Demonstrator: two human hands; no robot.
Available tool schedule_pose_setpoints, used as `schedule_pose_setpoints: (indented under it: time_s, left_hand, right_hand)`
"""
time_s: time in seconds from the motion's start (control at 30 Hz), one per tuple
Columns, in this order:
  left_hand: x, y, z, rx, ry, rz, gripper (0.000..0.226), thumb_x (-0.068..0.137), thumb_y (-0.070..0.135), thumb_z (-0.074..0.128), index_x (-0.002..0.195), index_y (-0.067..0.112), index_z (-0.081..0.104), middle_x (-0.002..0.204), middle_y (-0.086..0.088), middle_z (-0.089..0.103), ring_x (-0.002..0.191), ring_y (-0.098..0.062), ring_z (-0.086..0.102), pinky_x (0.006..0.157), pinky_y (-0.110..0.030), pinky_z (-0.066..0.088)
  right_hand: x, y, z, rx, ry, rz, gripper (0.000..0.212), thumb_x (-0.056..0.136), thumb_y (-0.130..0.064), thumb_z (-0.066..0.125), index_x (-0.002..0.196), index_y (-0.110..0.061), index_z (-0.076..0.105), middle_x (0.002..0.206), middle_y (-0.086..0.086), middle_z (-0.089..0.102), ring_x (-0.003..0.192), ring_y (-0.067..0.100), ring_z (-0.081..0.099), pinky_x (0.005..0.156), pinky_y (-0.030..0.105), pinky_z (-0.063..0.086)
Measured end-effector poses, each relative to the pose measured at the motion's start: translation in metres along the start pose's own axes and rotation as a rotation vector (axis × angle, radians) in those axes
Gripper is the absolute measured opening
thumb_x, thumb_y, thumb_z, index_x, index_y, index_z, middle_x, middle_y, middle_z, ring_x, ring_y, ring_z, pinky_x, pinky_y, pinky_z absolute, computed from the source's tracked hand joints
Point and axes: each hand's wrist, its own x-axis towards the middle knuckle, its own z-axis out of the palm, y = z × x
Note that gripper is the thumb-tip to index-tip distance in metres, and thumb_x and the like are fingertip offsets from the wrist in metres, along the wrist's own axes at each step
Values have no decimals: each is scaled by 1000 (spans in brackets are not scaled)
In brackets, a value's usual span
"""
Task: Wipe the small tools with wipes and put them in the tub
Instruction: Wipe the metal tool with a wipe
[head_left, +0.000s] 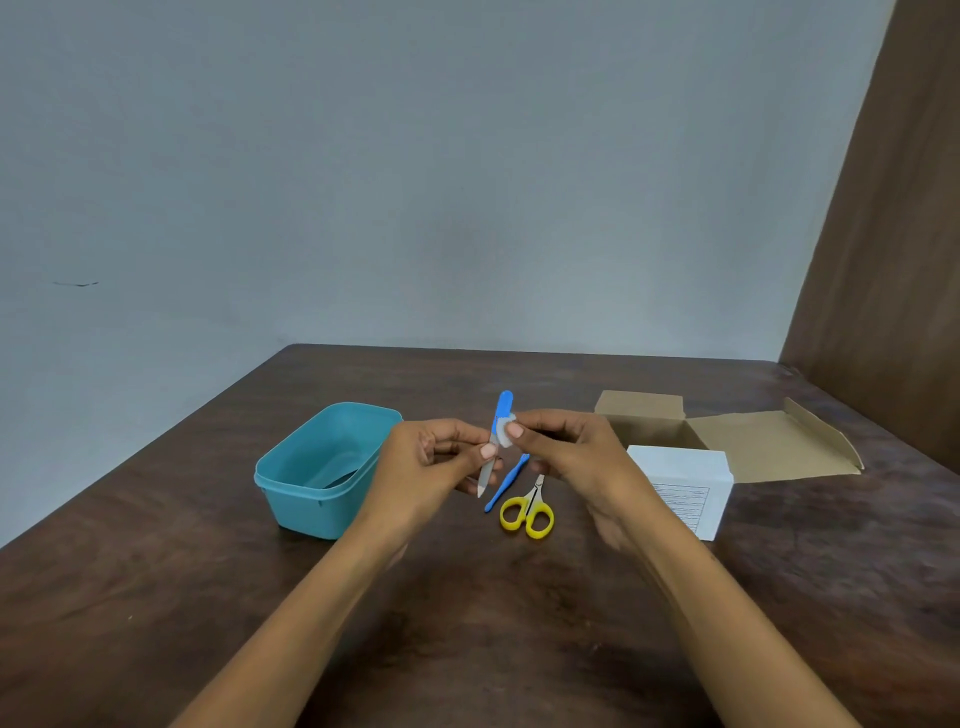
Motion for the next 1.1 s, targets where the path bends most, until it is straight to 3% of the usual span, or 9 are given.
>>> schedule_pose_setpoints:
  time_s: [0.27,0.43,0.63,0.87,1.1]
  left_hand:
    - [1,1,-2,90,23,35,10,83,6,68,88,11,74,74,-6,75,66,-14,71,58,-21,55]
    - [1,-3,-3,262,62,141,11,81,10,71,83,20,75,71,-1,74,66,-15,70,63,-31,59]
    - [-1,0,-1,371,51,193,11,81,12,71,89,18,77,74,7,74,69,-4,69,67,-28,59]
    - [-2,1,-3,445,45,212,10,81,12,71,88,16,77,70,5,73,64,-3,67,63,-22,56]
    - [-2,2,-3,446,33,206,11,82,14,71,91,16,77,69,7,72,65,-2,67,65,-20,56]
  right_hand:
    - [-2,-5,-1,148,-2,34,21,78,-6,71,99,-5,71,93,8,74,86,19,71,71,23,58]
    - [-1,-1,-3,184,-93,84,27,75,-9,74,101,-1,69,98,14,72,92,25,70,79,30,57]
    - [0,-4,-1,118,-4,44,21,77,-16,73,94,-4,71,87,6,74,80,10,67,65,18,54]
    - [-3,0,2,12,-42,81,22,78,-17,74,96,-4,72,92,12,73,82,13,67,63,18,53]
    - [0,-4,-1,184,59,55,16,75,-18,74,89,-9,73,85,4,74,78,8,67,68,19,55]
